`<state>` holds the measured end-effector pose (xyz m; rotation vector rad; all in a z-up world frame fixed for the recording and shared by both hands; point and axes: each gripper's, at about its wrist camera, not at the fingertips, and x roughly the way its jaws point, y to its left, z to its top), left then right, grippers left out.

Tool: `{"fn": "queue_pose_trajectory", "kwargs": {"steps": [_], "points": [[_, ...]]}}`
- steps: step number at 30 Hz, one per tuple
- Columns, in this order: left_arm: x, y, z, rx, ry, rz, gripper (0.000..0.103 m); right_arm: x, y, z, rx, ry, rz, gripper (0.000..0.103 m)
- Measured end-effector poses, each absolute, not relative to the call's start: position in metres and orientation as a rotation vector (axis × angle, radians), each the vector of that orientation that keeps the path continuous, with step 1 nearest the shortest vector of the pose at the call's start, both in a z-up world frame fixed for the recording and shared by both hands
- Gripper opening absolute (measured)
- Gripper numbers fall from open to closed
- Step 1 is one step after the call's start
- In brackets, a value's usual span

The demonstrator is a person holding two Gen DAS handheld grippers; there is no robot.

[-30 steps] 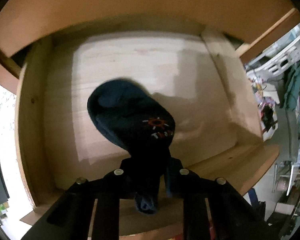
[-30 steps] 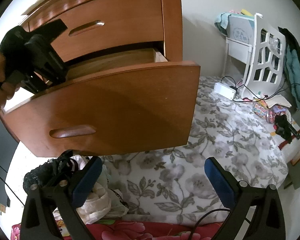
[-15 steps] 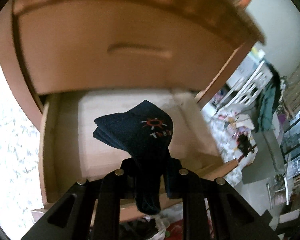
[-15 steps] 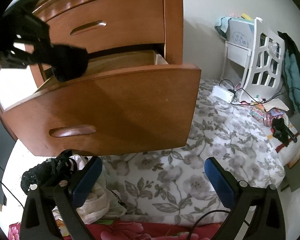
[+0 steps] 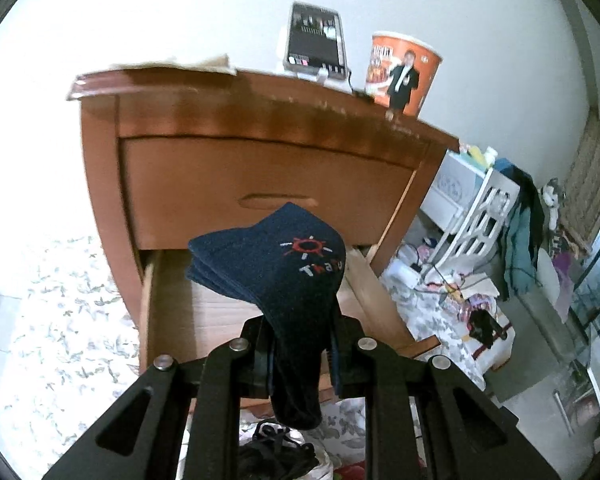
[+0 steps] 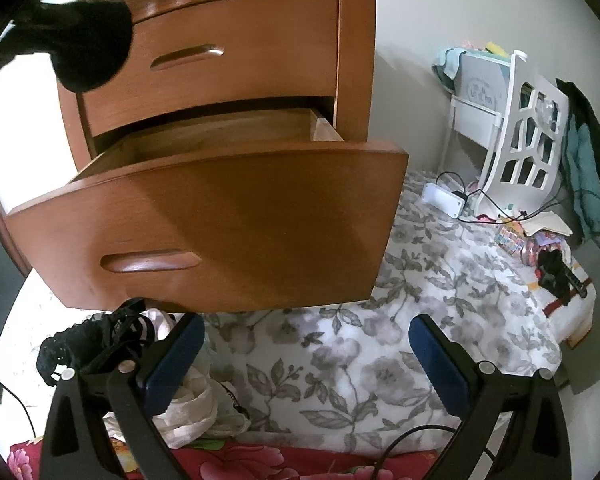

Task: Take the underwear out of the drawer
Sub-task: 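Lift the navy sock up out of the drawer with the left gripper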

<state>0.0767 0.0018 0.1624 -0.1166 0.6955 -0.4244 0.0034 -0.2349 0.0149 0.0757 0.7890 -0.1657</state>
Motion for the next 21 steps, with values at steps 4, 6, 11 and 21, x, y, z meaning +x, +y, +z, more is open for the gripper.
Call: {"fn": "queue_pose_trajectory", "kwargs": {"steps": [4,6,11,21], "points": [[0.06,0.012,0.163,-0.147,0.657,-0.401,0.02,0.002,-0.234,0.016,0.065,0.784,-0.167,0.103],[0.053,0.02,0.163,-0.167,0.645,-0.392,0.02,0.003,-0.233,0.016,0.06,0.782,-0.168,0.103],[0.033,0.04,0.163,-0.201,0.617,-0.375,0.021,0.001,-0.229,0.017,0.042,0.778,-0.169,0.103],[0.002,0.052,0.158,-0.2,0.61,-0.388,0.021,0.001,-0.226,0.019,0.025,0.773,-0.176,0.103]]}}
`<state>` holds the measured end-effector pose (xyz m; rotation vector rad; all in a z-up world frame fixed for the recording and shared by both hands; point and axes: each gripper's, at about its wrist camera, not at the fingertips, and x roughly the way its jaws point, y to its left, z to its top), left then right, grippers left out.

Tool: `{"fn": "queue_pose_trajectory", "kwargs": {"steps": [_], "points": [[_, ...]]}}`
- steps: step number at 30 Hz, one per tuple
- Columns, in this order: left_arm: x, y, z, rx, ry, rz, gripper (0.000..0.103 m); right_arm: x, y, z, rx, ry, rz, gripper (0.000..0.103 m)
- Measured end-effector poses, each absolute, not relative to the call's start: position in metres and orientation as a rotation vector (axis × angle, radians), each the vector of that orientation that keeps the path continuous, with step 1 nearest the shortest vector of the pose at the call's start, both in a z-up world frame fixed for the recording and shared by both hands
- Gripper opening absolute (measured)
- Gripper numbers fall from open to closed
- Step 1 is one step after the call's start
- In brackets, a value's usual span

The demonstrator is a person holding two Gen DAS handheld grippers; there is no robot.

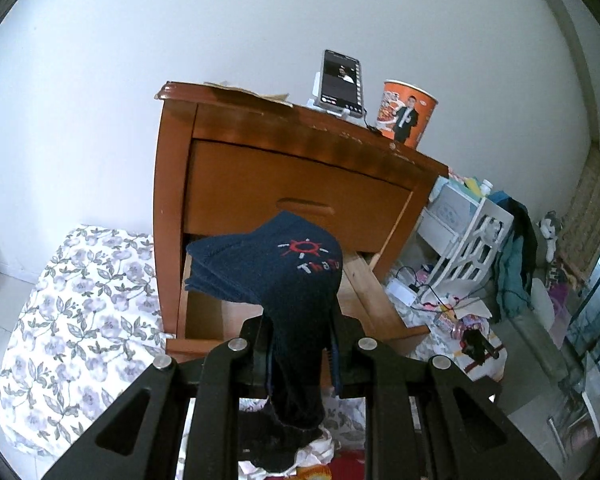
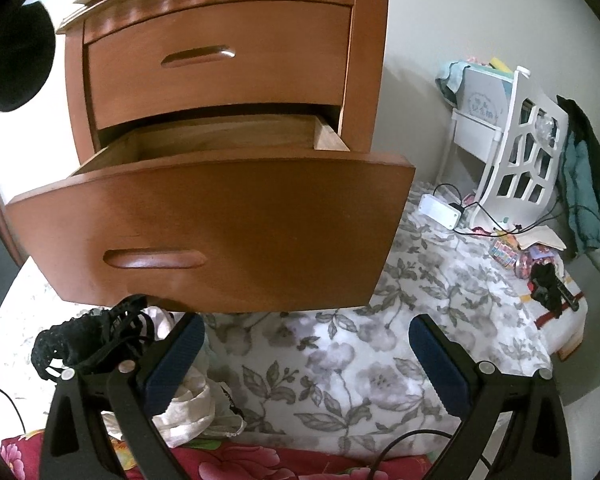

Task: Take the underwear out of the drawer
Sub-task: 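Lift the navy sock up out of the drawer with the left gripper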

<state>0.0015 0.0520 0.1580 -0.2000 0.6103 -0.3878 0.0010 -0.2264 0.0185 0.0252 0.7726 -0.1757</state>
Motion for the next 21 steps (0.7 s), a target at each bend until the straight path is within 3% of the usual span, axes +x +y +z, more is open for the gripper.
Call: {"fn": "queue_pose_trajectory", "kwargs": {"steps": [21], "points": [[-0.018,0.001,0.07,-0.12,0.916,-0.53,0.021,-0.008,-0.219,0.026,-0.01,0.73,-0.173,0.103]]}}
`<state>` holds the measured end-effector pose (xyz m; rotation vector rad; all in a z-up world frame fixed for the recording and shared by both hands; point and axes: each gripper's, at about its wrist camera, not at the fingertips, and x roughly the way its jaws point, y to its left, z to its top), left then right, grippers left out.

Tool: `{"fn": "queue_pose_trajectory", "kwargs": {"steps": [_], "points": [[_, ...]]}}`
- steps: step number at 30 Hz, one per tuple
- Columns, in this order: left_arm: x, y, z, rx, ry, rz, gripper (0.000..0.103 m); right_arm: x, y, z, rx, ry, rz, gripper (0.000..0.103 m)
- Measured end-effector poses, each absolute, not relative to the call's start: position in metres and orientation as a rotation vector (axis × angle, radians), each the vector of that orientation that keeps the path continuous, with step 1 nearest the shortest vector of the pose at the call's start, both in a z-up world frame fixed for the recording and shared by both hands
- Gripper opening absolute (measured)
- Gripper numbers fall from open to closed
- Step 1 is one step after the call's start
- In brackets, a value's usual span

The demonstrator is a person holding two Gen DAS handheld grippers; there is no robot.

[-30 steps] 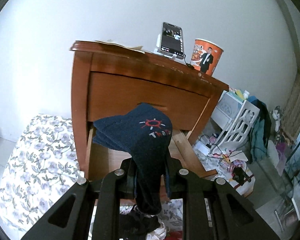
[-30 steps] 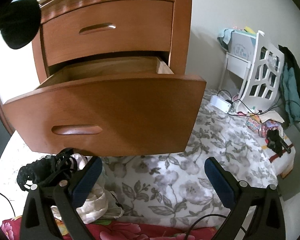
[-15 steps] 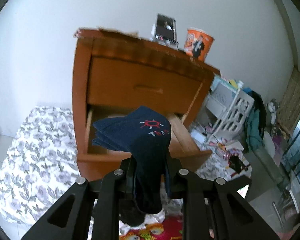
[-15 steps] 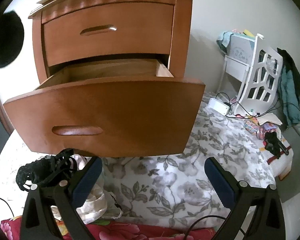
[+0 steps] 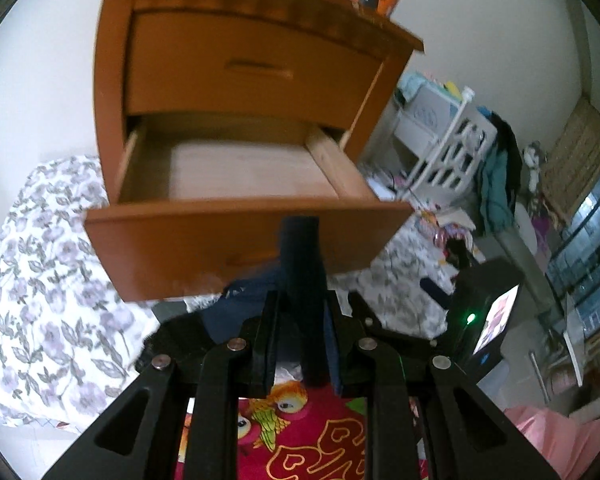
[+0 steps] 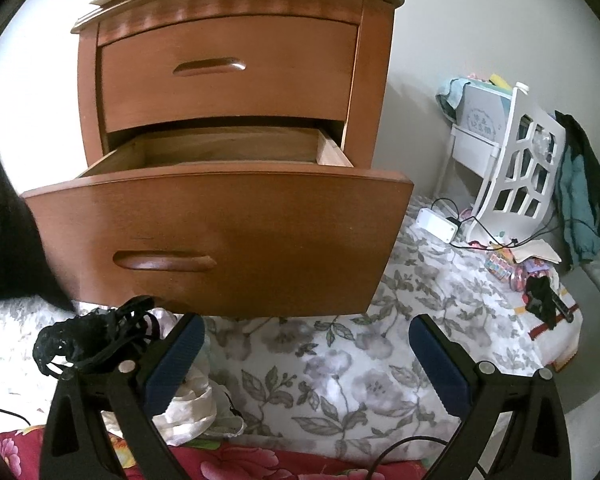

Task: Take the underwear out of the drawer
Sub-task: 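Lower the navy sock onto the clothes pile on the bedspread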

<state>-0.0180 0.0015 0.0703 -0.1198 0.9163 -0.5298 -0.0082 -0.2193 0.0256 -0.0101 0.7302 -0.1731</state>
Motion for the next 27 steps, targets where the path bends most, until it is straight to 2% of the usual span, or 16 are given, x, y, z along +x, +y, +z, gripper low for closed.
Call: {"fn": "queue_pose_trajectory", "kwargs": {"steps": [10,27], "points": [[0.009,0.003,-0.014,-0.163,1.144,-0.453,0.021,-0.007,-0.223,0.025,0.007,0.736,-0.17,0.103],[0.03,-0.013,-0.077,-0.088,1.261,-0.379,0.021,-0.005,-0.223,0.023,0.006,0.746,-0.171,0.103]]}}
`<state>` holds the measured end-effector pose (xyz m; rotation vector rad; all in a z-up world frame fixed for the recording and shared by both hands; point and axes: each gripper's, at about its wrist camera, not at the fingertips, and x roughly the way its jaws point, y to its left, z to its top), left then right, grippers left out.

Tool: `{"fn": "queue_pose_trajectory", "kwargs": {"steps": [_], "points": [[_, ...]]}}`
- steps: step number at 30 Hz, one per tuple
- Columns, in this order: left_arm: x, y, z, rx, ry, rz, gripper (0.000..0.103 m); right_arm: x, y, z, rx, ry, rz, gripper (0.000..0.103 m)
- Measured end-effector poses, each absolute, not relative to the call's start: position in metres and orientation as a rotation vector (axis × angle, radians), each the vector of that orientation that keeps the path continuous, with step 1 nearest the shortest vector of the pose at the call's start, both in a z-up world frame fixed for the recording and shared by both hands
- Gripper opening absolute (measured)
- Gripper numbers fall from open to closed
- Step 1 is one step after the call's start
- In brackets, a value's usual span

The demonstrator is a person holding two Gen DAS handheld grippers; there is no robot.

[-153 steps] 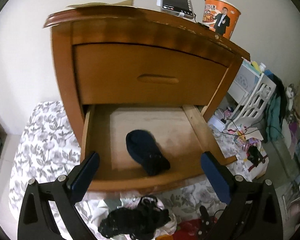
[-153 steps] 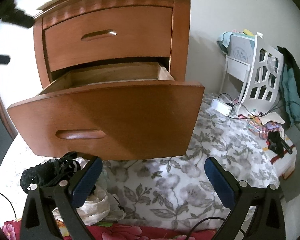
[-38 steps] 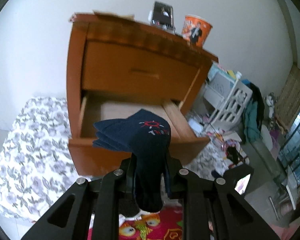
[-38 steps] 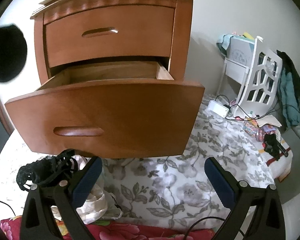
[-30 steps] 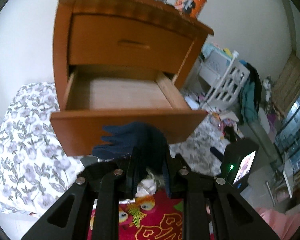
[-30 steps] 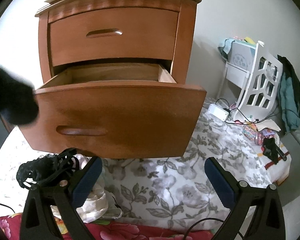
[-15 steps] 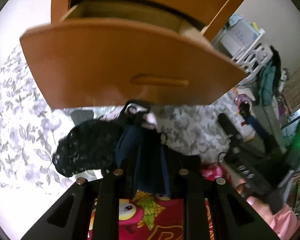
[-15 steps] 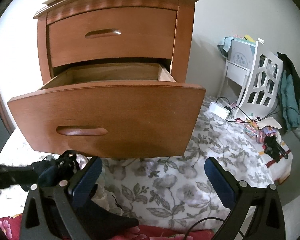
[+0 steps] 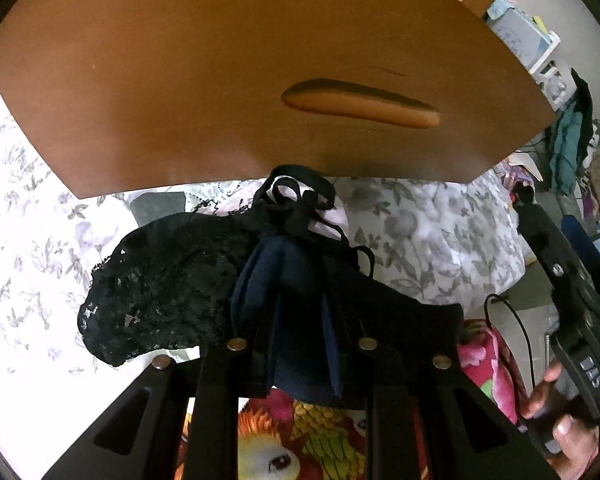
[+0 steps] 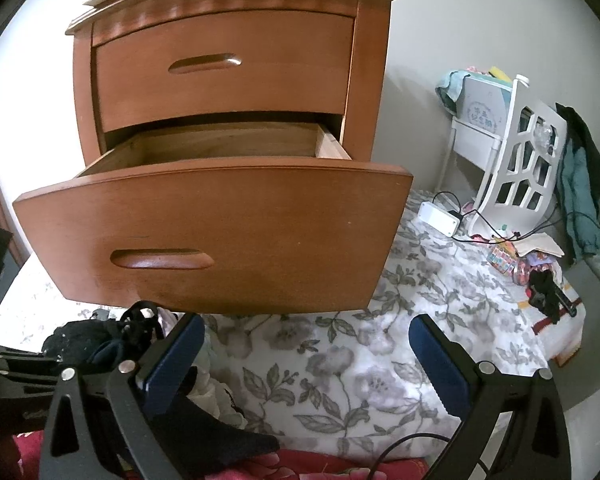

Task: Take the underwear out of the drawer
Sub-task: 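Lower the navy sock onto the clothes pile on the bedspread, then open the left gripper to release the navy sock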

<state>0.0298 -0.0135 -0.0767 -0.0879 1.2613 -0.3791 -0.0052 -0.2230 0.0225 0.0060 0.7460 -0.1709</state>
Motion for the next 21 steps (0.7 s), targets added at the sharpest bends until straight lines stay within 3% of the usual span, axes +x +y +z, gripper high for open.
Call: {"fn": "queue_pose_trajectory", "kwargs": {"steps": [10,12,14,21], "points": [[0.022,-0.002,-0.062,-0.145,1.223,-0.364,0.021,-0.006,-0.222,0.023,0.002,0.745,-0.173,0.103],[0.018,0.004,-0.052,-0.173,1.185,-0.349,0.027,-0.006,-0.221,0.024,-0.002,0.744,-0.172,0.103],[0.016,0.01,-0.044,-0.198,1.148,-0.331,0.052,-0.006,-0.221,0.024,-0.005,0.743,-0.172,0.103],[0.015,0.024,-0.029,-0.206,1.052,-0.229,0.082,-0.006,-0.22,0.023,-0.008,0.745,-0.17,0.103]]}}
